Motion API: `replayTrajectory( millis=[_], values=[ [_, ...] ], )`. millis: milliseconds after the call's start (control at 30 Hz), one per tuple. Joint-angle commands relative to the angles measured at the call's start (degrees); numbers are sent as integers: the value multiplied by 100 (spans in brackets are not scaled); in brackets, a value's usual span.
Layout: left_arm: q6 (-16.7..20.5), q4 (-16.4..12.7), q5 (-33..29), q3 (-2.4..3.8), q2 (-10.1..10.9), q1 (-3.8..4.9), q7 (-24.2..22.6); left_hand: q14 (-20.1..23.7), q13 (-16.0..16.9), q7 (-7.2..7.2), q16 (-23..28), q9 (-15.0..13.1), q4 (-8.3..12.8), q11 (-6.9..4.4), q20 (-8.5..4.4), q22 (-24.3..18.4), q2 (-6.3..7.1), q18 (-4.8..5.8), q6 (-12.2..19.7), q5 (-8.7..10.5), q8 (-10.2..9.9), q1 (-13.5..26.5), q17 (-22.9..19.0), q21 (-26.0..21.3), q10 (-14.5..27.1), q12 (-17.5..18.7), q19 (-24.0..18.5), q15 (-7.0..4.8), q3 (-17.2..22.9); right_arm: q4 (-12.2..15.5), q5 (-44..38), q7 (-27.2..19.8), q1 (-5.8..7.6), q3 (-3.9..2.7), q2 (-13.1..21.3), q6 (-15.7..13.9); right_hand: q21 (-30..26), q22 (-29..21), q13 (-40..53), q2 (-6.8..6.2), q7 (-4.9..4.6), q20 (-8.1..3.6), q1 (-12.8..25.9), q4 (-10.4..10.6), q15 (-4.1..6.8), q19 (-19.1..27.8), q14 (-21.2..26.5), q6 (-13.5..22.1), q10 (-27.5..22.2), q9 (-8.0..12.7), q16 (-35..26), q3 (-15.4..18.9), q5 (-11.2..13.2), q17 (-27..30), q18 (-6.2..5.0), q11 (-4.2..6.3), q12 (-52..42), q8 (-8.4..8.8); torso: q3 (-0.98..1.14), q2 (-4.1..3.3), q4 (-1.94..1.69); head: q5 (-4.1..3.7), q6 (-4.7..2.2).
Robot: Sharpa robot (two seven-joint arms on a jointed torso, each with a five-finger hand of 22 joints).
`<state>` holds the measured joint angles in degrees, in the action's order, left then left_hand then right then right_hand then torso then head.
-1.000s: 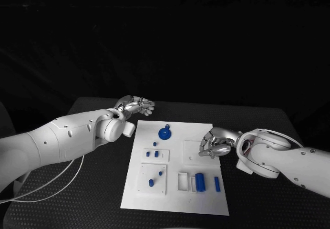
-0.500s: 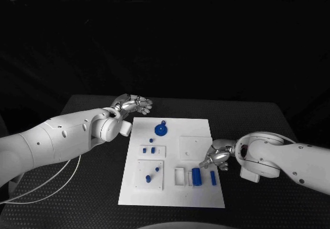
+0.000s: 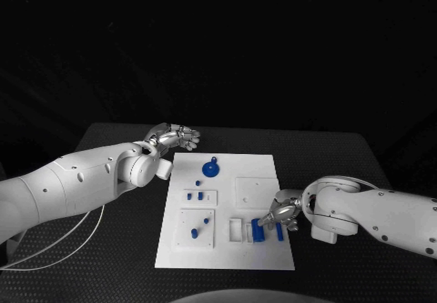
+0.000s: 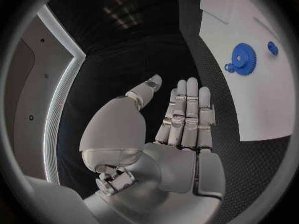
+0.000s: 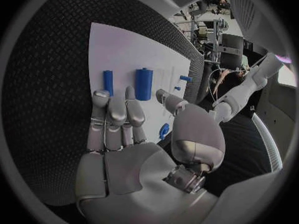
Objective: Assemble the parts on the task board
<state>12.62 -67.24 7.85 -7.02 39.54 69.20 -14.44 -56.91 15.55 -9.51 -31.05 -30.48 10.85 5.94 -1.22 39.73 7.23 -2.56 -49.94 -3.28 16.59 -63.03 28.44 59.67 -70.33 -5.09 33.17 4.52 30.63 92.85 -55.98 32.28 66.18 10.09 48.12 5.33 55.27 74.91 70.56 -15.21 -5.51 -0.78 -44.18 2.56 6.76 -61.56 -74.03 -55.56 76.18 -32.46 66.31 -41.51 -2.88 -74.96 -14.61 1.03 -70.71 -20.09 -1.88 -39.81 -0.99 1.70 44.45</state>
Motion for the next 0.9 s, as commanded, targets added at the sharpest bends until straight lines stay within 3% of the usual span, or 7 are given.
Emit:
replayTrajectory(
  millis=[33,133,500,733,900],
  values=[
    [-91,-22,-45,-4,-1,-3,-45,-10,-8,-1,21,7,-24,-12,12,8,8,-74,23,-6,31,65,7,-22,23,3,-15,8,-25,-42,-79,130,-24,42,-68,-40,29,70,9,-6,24,-45,72,50,36,-2,-14,-20,39,-14,30,0,8,11,-39,11,-26,-6,-1,-1,-8,-9,13],
    [-87,-32,-46,-6,4,-3,-58,-9,-9,-2,24,8,-27,-11,12,9,9,-74,25,-5,30,71,10,-22,24,3,-16,9,-28,-72,-146,102,-68,90,-128,-89,36,67,16,-27,22,-48,134,86,36,3,-11,-14,43,-24,35,20,8,20,-39,11,-24,-1,-2,-3,5,-3,35],
    [-77,-45,-51,-8,9,-3,-68,-10,-10,-3,34,10,-35,-11,12,12,12,-74,29,-6,30,86,21,-23,26,3,-17,9,-35,-195,-300,41,-208,141,-343,-109,58,62,28,-129,13,-57,260,70,28,51,43,27,24,-62,25,189,8,69,-39,1,6,29,8,-8,13,25,66],
    [-83,-48,-55,-8,-2,-3,-66,-10,-10,-3,38,10,-36,-11,12,13,12,-75,31,-6,30,89,25,-23,27,3,-18,9,-36,-283,-408,-21,-274,142,-440,-86,76,56,75,-109,13,-68,257,2,27,71,54,37,42,-86,52,289,7,81,-39,1,-18,45,4,-5,10,4,71],
    [-86,-47,-56,-9,0,-3,-60,-11,-11,-4,40,11,-36,-11,11,14,12,-76,32,-6,30,90,28,-24,27,3,-18,9,-36,-357,-575,-5,-282,142,-486,-33,100,48,130,-33,22,-92,6,-193,36,72,43,14,83,-115,97,236,6,86,-39,10,-57,44,10,-6,17,1,71]
  ],
)
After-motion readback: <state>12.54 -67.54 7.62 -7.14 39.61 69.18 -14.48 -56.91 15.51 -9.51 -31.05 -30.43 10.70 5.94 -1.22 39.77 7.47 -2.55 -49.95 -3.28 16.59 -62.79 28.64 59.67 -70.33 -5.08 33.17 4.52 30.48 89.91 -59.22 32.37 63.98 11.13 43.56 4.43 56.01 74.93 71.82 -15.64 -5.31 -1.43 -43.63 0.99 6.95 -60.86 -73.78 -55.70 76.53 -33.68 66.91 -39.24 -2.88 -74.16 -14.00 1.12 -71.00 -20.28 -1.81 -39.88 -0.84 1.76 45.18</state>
